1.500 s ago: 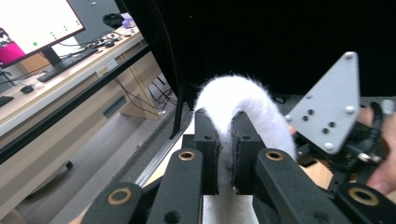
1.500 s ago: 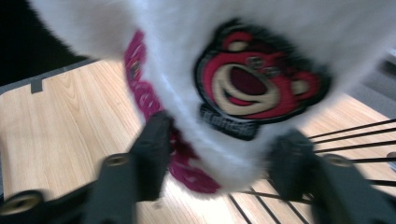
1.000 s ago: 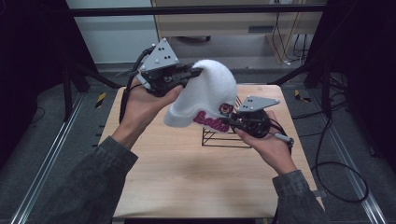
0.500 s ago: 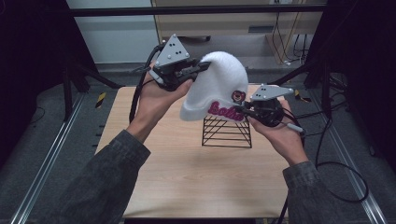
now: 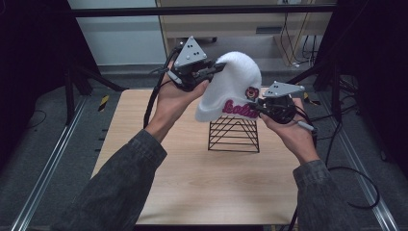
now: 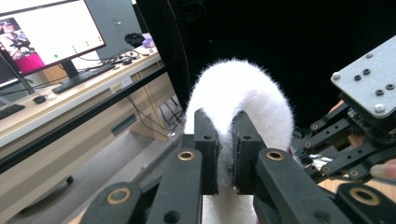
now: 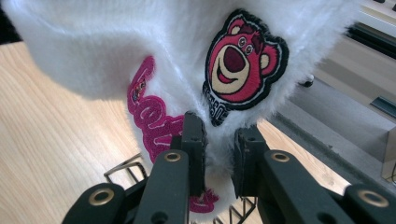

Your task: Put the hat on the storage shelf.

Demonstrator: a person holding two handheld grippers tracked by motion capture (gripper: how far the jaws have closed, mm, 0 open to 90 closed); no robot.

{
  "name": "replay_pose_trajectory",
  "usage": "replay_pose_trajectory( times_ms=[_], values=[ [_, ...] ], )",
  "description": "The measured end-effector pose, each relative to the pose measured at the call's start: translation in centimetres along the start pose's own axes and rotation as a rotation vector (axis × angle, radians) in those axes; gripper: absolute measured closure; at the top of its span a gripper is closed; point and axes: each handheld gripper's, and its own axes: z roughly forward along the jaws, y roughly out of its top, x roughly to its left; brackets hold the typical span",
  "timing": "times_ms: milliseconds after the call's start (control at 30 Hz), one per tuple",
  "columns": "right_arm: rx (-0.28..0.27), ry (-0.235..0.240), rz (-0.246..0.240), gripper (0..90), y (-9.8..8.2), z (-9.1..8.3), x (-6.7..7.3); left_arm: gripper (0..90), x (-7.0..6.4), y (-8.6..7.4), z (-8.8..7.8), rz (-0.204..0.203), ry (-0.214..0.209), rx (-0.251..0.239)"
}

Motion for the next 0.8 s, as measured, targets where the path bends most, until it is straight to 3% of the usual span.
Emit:
replay_pose_trajectory(
  times_ms=[233, 467, 800],
  values=[
    [-0.014, -0.026, 0.008, 78.0, 0.3, -0.4, -1.2, 83.0, 0.0, 0.3, 0.4, -0.008, 0.000, -0.018],
    [0.027, -0.020, 0.009, 78.0, -1.0, 0.2, -1.4, 83.0, -0.4, -0.9, 1.9, -0.008, -0.014, 0.041],
    [0.069, 0.003, 0.031, 78.0, -2.8, 0.4, -1.8, 82.9, -1.1, -1.7, 2.9, -0.005, -0.036, 0.078]
  ],
)
